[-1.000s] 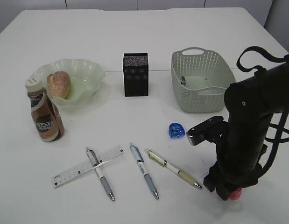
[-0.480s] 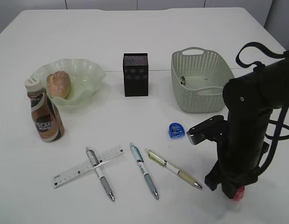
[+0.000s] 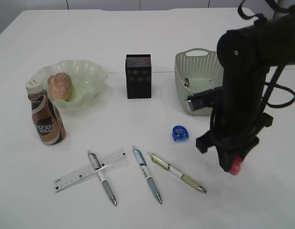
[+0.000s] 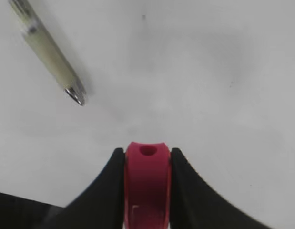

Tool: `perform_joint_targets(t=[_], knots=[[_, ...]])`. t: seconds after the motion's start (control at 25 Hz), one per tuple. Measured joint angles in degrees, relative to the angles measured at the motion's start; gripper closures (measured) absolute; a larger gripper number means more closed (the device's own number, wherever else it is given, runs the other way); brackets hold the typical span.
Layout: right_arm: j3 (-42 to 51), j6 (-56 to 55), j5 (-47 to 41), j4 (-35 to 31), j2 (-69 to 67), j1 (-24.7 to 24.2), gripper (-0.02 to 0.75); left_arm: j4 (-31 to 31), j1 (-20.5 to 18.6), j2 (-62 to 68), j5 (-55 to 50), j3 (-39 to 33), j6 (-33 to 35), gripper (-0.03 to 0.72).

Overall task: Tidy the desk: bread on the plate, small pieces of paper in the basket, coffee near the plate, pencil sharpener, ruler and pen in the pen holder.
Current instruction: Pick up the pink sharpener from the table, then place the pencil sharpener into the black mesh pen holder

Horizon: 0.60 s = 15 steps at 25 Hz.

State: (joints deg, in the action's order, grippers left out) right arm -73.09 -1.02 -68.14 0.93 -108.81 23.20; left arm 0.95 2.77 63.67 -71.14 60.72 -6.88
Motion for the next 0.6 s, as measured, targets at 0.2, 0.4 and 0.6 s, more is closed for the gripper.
perform_joint_targets(t=[0.2,0.4,0.6], knots=[[-8.5,-6.1,-0.7,-3.9,-0.2,0.0,0.557,0.0,0.0,0.0,0.0,0.0,0.0,0.218],[-17.7,-7.2,-1.6,-6.0,-0.3,0.0,0.557,0.0,0.0,0.0,0.0,0.0,0.0,0.223],[-27.6,-7.4,-2.1,-6.0,-1.6,0.0,0.557,0.0,0.0,0.0,0.0,0.0,0.0,0.237]])
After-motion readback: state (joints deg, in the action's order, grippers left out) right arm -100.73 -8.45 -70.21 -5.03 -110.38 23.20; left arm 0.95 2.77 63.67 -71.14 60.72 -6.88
